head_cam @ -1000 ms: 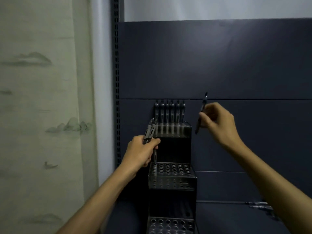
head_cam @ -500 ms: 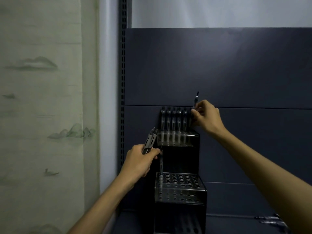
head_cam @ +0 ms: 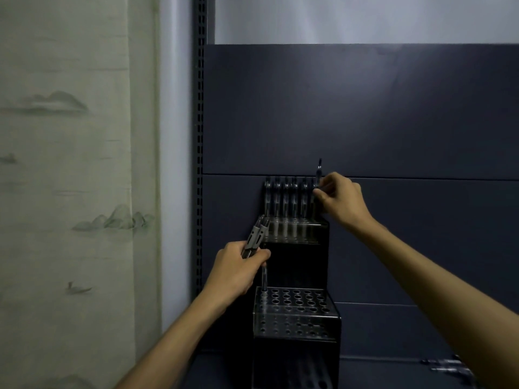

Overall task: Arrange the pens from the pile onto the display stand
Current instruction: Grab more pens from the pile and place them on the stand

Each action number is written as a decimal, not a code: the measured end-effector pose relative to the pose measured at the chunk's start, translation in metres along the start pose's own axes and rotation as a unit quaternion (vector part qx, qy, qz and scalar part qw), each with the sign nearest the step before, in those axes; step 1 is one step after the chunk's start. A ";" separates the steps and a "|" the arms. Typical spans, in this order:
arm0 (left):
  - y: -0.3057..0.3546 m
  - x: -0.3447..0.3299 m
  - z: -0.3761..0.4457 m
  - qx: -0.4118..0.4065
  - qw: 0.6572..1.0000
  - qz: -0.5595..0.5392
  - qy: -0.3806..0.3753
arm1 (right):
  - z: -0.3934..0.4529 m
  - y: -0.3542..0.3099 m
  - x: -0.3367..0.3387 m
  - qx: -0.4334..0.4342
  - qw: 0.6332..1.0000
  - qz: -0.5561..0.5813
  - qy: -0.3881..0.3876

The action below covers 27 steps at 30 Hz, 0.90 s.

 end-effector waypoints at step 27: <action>-0.008 -0.003 0.003 0.024 0.999 0.012 -0.020 | -0.016 0.002 -0.006 -0.031 0.989 -0.118 -0.083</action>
Point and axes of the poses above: each hand's wrist, its own z-axis towards the middle knuckle, its own x-axis out of the back of the hand, y = z × x, the point moved 1 cm from there along z, towards the middle knuckle, and after that the axes turned 12 degrees about y, right-handed, at the moved point
